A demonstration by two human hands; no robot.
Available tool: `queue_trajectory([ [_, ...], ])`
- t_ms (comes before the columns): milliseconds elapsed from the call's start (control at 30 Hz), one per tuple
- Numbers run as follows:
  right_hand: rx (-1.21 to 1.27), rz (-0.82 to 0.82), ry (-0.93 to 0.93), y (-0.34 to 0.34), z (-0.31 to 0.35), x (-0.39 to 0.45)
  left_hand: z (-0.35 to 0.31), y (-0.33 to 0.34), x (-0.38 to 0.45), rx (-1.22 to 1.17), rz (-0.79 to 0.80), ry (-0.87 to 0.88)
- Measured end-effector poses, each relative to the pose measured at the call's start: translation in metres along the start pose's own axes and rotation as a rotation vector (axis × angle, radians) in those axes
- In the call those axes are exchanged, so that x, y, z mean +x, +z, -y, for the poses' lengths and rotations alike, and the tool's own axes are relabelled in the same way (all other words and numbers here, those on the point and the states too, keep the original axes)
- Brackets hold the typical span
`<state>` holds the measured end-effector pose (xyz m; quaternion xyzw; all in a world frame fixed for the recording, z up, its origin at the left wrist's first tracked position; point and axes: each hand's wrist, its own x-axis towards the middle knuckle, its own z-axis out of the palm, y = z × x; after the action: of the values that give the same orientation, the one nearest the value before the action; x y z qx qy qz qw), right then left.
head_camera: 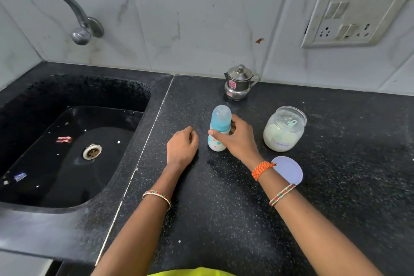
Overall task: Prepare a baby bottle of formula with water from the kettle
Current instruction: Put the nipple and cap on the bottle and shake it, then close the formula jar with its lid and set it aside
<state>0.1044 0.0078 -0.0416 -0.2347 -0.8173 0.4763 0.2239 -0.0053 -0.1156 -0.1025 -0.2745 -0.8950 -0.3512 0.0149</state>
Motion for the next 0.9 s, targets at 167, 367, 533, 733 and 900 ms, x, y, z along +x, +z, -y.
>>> queue_trajectory([
  [167,0.006,0.091,0.026,0.001,0.002,-0.007,0.0,-0.004,-0.002,-0.081,-0.004,-0.016],
  [367,-0.157,-0.256,-0.02,-0.034,-0.016,-0.055,-0.03,-0.008,-0.036,-0.038,-0.049,0.16],
  [533,-0.775,-0.279,0.185,-0.078,-0.049,-0.099,-0.083,0.013,-0.098,-0.202,0.145,0.401],
  [733,-0.797,-0.142,0.284,-0.09,-0.059,-0.103,-0.117,0.035,-0.091,-0.142,0.362,0.369],
  [900,-0.607,-0.181,0.387,-0.149,-0.059,-0.075,-0.126,0.039,-0.069,-0.16,0.436,0.286],
])
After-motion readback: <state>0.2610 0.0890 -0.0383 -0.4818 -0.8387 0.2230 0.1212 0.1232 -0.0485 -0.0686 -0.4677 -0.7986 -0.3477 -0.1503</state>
